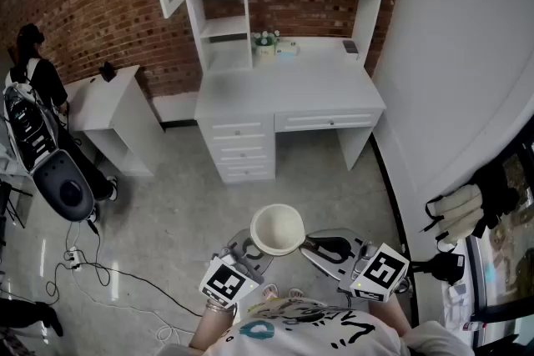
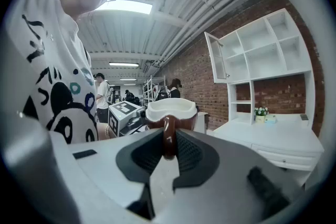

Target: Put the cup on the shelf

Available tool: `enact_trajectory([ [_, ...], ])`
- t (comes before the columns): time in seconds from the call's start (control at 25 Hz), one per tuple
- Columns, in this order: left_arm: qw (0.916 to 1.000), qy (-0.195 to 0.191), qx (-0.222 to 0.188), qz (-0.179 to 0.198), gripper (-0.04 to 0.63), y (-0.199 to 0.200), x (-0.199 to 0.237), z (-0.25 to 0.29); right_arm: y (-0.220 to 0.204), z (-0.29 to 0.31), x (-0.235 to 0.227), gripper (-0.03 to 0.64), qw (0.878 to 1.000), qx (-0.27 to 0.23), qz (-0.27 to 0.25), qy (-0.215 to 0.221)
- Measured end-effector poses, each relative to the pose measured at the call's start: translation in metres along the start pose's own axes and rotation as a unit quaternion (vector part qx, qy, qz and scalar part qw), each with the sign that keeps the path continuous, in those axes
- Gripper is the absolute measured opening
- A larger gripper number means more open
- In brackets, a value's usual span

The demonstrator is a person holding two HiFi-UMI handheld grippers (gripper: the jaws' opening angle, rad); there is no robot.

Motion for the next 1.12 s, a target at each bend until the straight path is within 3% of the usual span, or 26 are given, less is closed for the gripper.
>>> enact_trajectory([
  [0.6,1.0000,-0.003,0.002,-0.008,0.017,0.004,-0.019,-0.004,-0.005,-0.013,0.013,0.061,1.000,0.008,0.002,-0.003],
  [1.12,0.9999,-0.008,0.003,-0.013,0.017,-0.007,0.010,-0.022,0.003,0.022,0.013,0.061,1.000,0.009,0.010,-0.005],
])
Point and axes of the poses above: the fingertips, and each gripper's own axes: z forward along the fingers, x to its left, y out of its top, the point moved 4 cm from there along -z, backward along the fingers, and after that the axes turned 9 degrees about z, right-handed, at the moved point
